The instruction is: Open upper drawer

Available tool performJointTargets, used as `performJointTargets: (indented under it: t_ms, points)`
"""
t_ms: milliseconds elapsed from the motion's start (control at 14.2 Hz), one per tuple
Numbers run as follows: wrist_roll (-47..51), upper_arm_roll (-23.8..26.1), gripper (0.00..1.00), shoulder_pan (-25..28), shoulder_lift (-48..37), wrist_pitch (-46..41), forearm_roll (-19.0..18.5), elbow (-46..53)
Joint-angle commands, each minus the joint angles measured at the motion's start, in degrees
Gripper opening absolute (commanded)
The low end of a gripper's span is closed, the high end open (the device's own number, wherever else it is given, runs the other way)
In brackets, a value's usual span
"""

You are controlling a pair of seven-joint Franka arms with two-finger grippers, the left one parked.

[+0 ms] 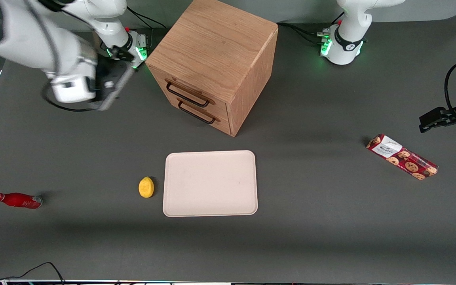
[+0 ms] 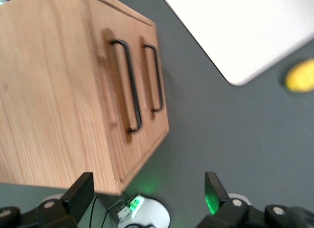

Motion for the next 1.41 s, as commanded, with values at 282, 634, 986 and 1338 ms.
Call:
performJointTargets:
  t_ms: [282,634,986,1338]
  points:
    - [-3.82,3.77,1.0,-0.51,6.68,21.51,1.4,-12.51]
    - [-3.55,4.74,1.0,-0.78,9.34,21.53,4.37,-14.79]
    - [-3.55,4.83,1.0,-1.13,6.96,22.85,9.22,-19.1]
    - [-3.55,4.83,1.0,-0.87,5.02,27.59,10.37,-23.76]
